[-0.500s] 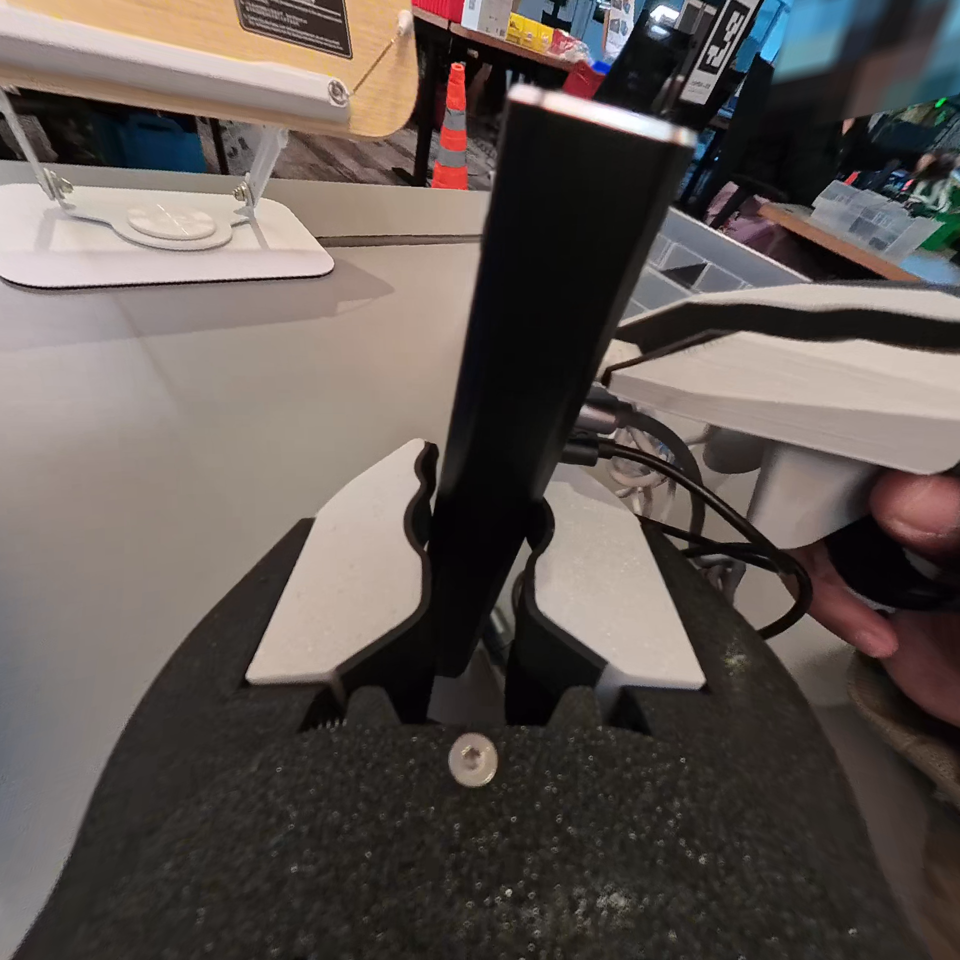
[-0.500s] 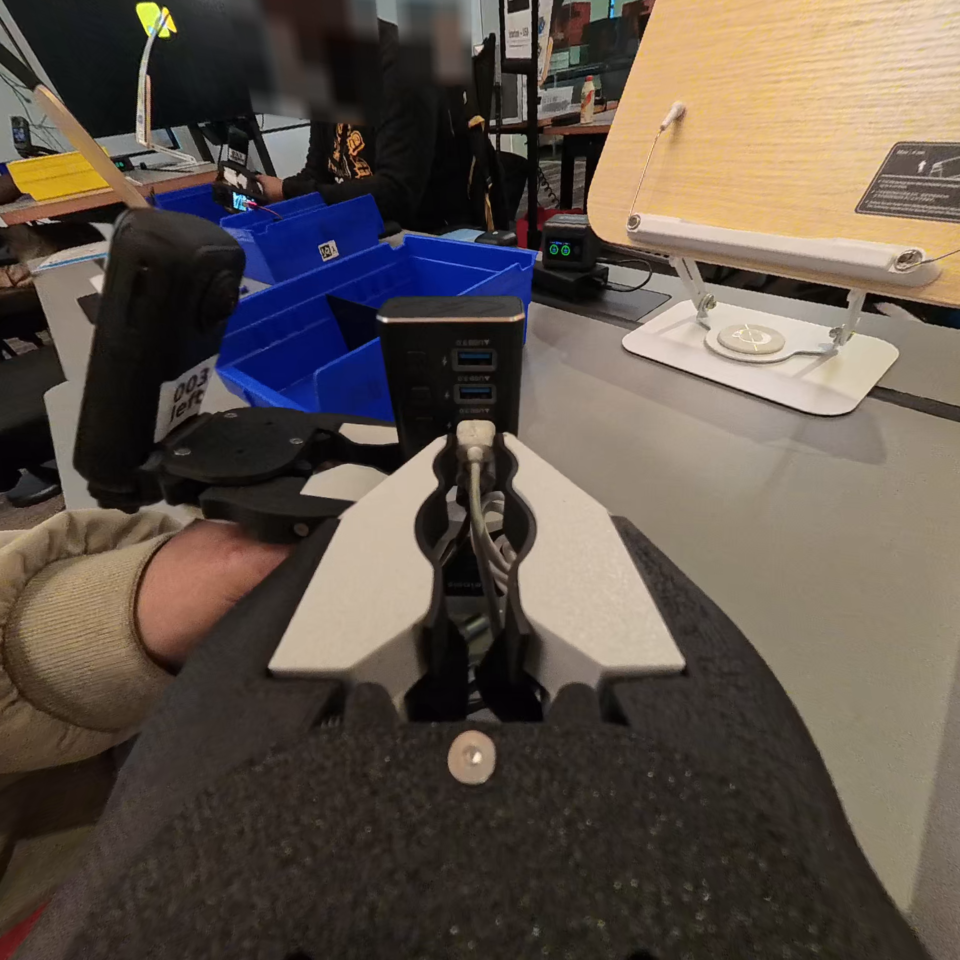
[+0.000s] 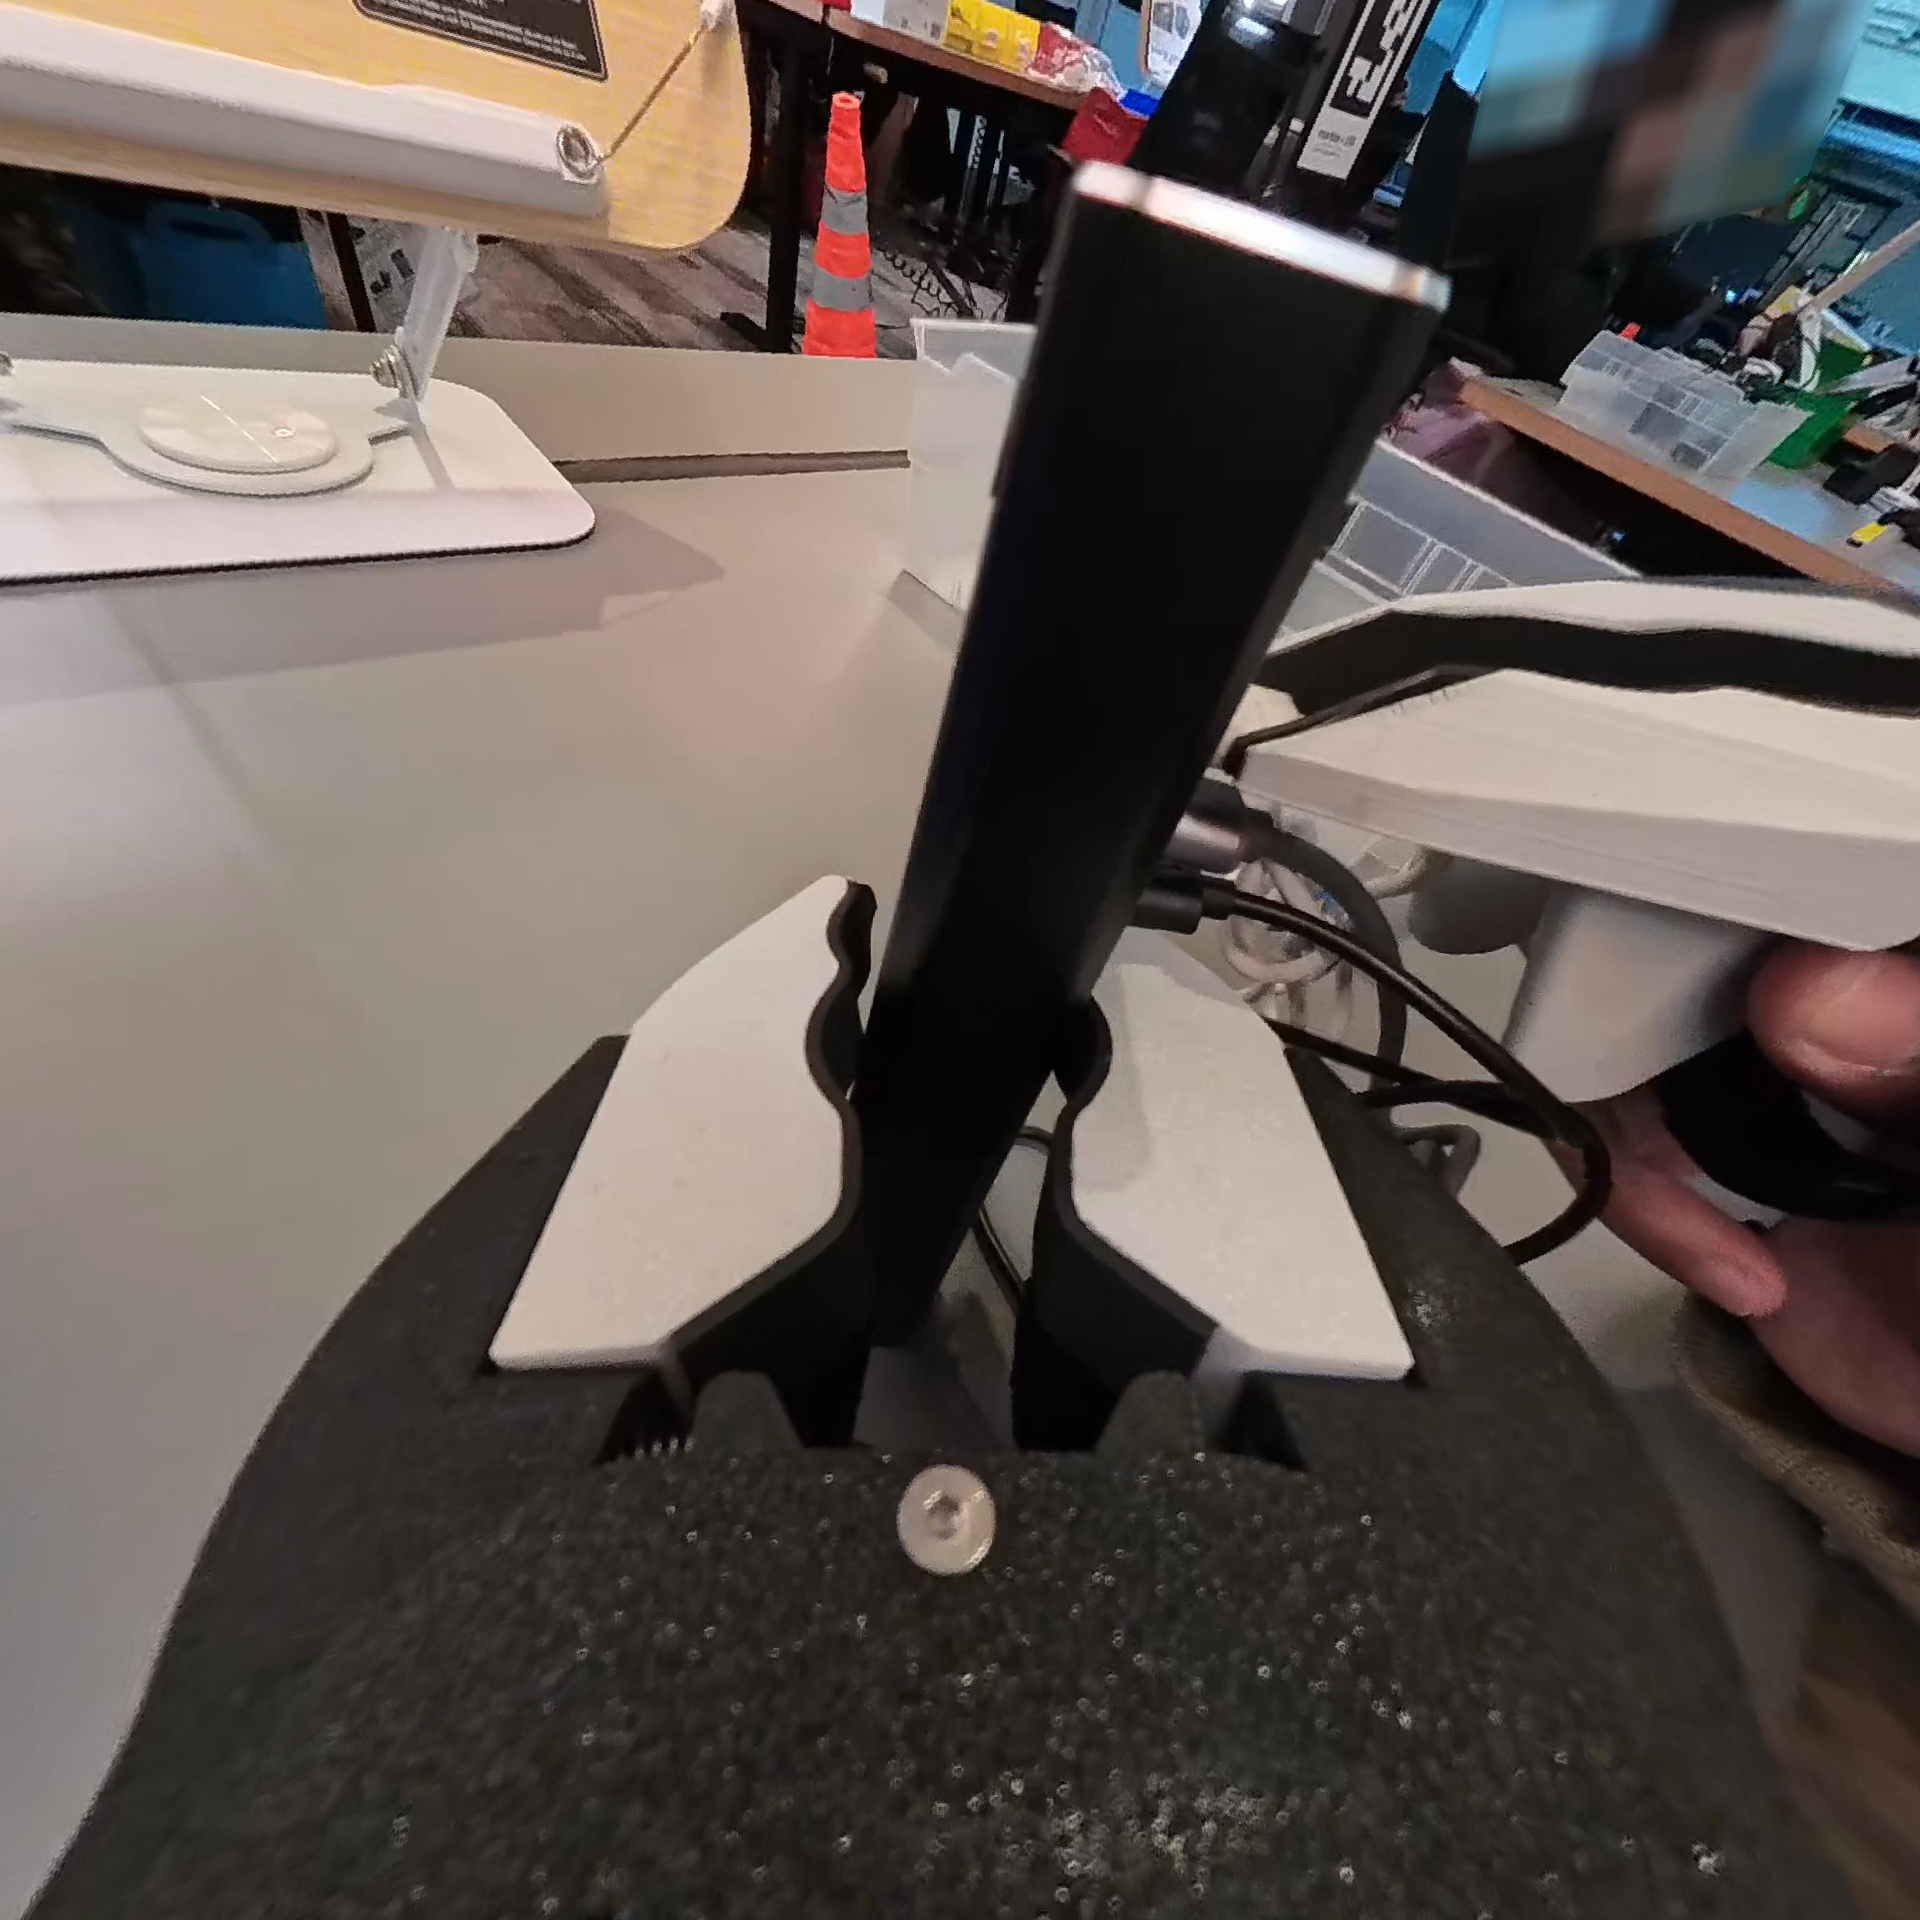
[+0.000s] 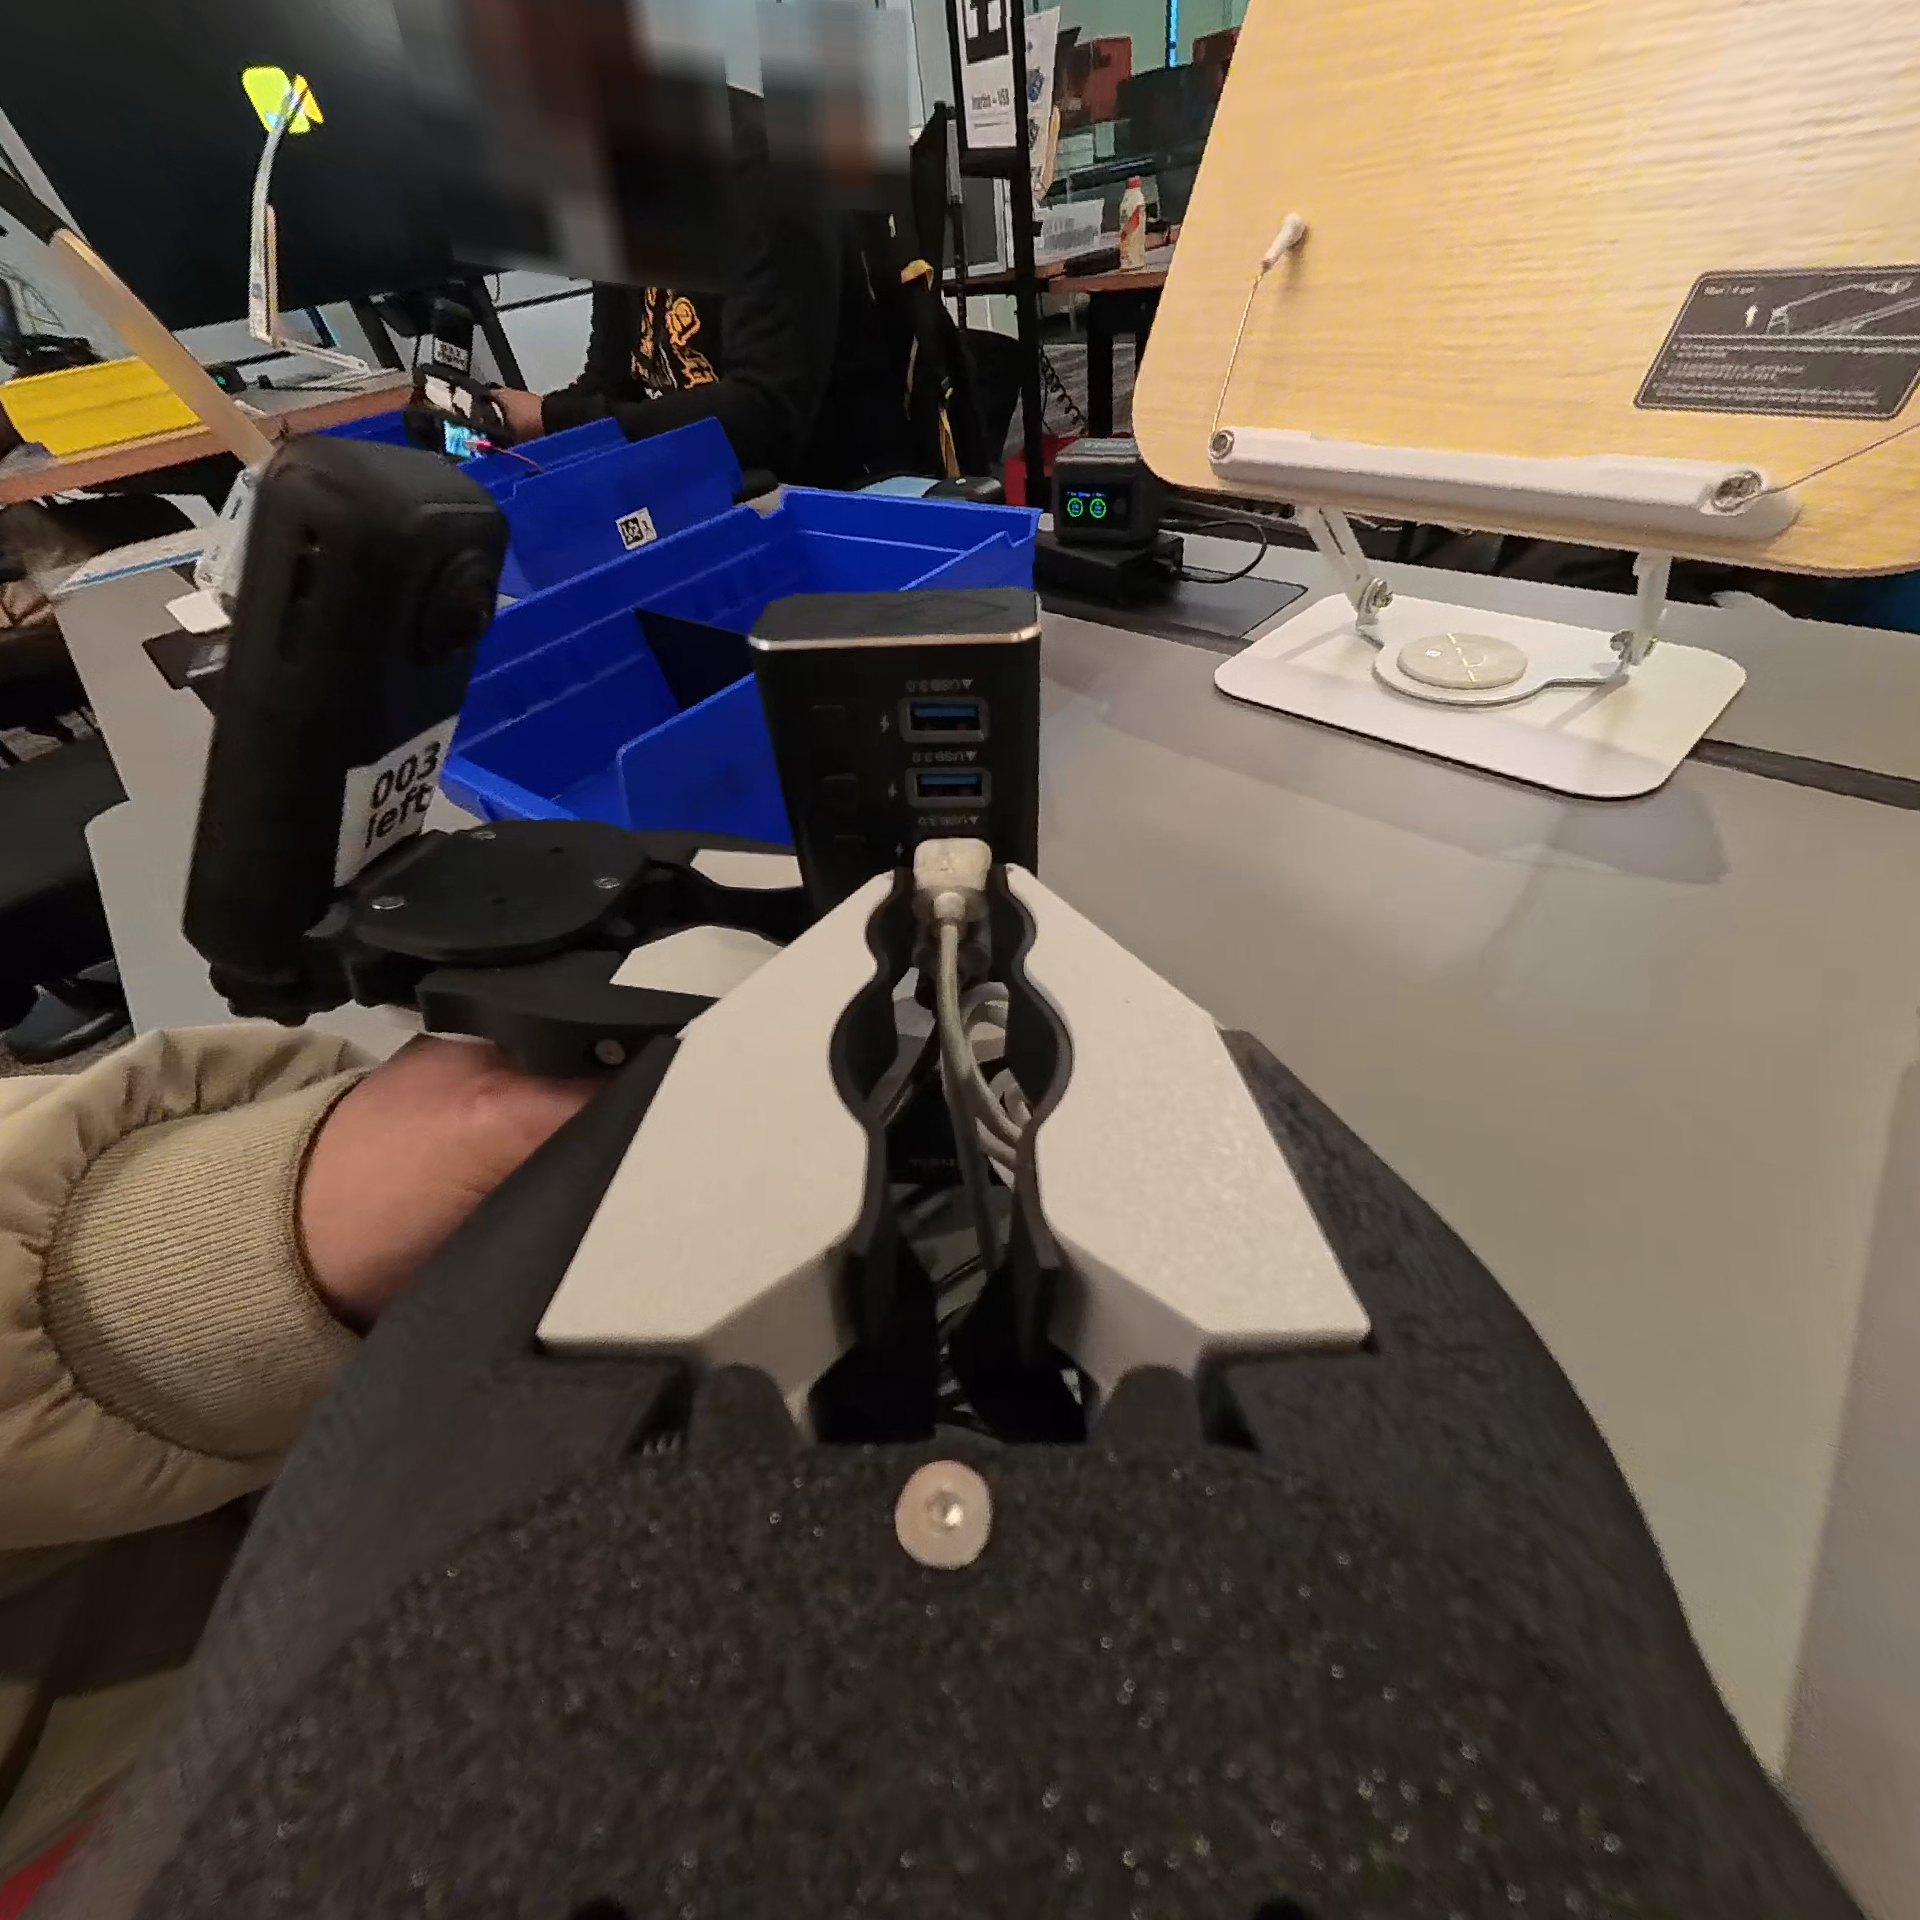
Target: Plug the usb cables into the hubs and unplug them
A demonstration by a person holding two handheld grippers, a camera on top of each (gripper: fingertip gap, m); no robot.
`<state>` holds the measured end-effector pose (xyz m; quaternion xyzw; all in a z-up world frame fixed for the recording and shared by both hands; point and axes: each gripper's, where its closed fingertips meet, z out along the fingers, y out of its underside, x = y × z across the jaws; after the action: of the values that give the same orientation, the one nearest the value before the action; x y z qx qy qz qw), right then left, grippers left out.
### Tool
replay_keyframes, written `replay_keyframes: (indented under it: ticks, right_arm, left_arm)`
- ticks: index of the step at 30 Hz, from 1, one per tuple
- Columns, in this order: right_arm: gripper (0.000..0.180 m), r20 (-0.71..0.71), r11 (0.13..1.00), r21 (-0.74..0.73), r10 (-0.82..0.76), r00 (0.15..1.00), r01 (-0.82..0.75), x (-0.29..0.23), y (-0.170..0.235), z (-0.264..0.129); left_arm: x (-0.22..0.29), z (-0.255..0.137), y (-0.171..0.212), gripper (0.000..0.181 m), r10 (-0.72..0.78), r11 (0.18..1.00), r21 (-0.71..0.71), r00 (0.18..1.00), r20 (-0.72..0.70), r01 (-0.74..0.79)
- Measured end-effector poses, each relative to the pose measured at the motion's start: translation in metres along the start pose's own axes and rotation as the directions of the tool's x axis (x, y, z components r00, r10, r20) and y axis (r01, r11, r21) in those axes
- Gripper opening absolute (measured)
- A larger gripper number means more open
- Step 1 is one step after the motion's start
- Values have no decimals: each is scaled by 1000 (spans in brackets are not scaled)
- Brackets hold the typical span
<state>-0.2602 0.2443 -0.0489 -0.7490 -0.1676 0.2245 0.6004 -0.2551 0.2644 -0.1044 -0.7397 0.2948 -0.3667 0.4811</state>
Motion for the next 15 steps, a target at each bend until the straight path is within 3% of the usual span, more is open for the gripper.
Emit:
replay_keyframes:
  ticks: [8,13,14,15]
  right_arm:
    - [14,-13,1000,-2,-9,1000,9,3,2,0]
    - [13,-7,1000,3,-4,1000,4,1,1,-3]
    - [0,-4,1000,29,5,1000,-5,2,-2,-8]
    - [0,-50,998,70,-2,999,5,11,-9,-19]
  left_arm:
    - [1,3,4,35,-70,997,-17,997,-32,69]
    - [-6,1,-1,35,-15,1000,-8,1000,2,15]
    - [-19,-2,-1,34,-92,996,5,995,27,92]
    - [-44,-8,-1,31,-249,968,34,968,45,247]
